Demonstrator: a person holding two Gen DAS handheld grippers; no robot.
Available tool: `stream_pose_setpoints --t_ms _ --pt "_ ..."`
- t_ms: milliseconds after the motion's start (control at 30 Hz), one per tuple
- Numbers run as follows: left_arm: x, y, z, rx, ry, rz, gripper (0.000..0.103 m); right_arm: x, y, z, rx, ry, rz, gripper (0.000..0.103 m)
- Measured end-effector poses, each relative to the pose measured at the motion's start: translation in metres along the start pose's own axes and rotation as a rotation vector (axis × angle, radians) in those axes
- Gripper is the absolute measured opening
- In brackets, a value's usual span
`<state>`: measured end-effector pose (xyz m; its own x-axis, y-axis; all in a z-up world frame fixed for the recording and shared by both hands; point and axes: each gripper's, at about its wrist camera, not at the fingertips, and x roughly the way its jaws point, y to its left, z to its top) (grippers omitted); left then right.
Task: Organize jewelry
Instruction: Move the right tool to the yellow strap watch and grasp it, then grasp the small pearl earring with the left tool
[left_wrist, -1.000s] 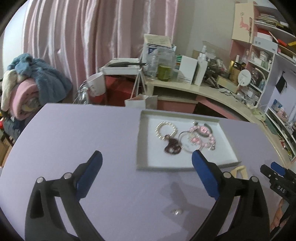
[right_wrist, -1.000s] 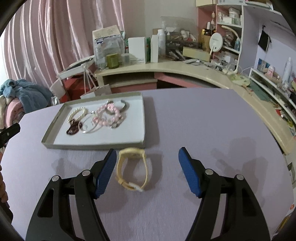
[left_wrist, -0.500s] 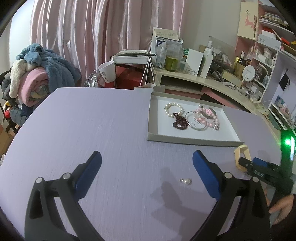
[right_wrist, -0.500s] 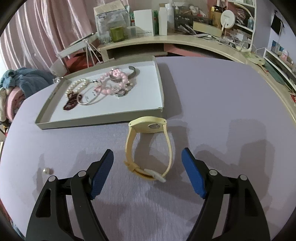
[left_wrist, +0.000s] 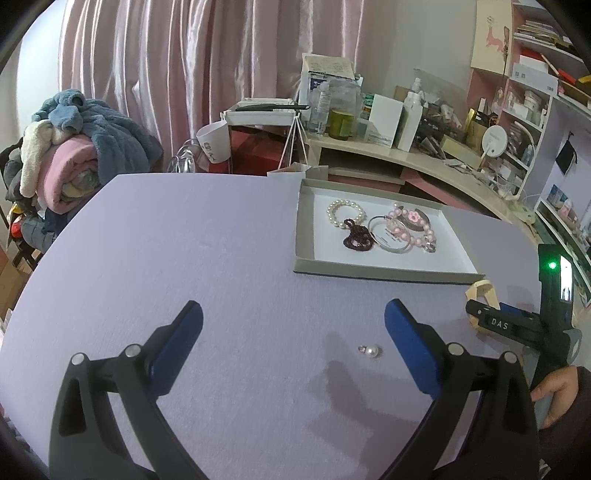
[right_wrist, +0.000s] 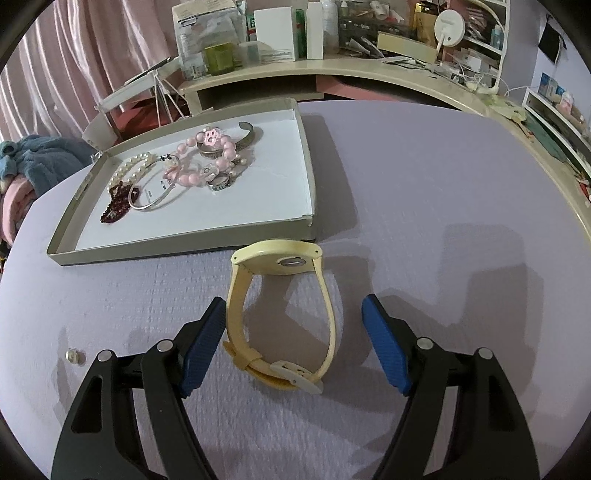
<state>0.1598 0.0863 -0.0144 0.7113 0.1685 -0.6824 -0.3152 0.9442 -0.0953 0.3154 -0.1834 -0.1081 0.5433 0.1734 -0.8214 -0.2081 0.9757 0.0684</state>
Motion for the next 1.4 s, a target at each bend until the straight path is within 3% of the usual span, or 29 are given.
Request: stream_pose_setpoints --t_ms 167,200,267,500,767,900,1133,1267,1333,1400 --pt "0.006 -0.006 -0.001 0.022 0.015 -0.014 0.099 0.004 0.001 0.003 -0.006 0.005 -0.004 0.076" --pt "0.006 -0.007 -0.002 0.029 0.018 -0.019 0.099 0.005 0.002 0.003 -0.008 0.007 -0.003 0.071" --pt "0.009 -0.012 -0.003 0.043 0.025 -0.03 0.099 0.002 0.005 0.003 -0.037 -0.004 0.004 0.041" --pt "0.029 -0.032 -0.015 0.103 0.084 -0.082 0.099 -0.022 0.005 -0.013 -0.016 -0.014 0.129 0.038" --pt "0.06 -0.052 -0.032 0.139 0.153 -0.097 0.098 -0.039 -0.005 -0.017 0.03 -0.023 0.144 0.038" --pt "0.075 -0.06 -0.035 0.167 0.147 -0.068 0.08 -0.041 -0.011 -0.016 0.054 -0.02 0.137 0.039" --pt "0.088 -0.066 -0.042 0.172 0.169 -0.051 0.07 -0.04 -0.015 -0.017 0.072 -0.011 0.127 0.039" --pt "0.09 -0.072 -0.044 0.197 0.165 -0.042 0.054 -0.036 -0.017 -0.017 0.085 0.003 0.126 0.039" --pt "0.09 -0.075 -0.045 0.204 0.159 -0.053 0.044 -0.035 -0.016 -0.017 0.087 0.005 0.128 0.039" --pt "0.09 -0.079 -0.045 0.219 0.155 -0.069 0.019 -0.035 -0.016 -0.016 0.086 0.005 0.13 0.039"
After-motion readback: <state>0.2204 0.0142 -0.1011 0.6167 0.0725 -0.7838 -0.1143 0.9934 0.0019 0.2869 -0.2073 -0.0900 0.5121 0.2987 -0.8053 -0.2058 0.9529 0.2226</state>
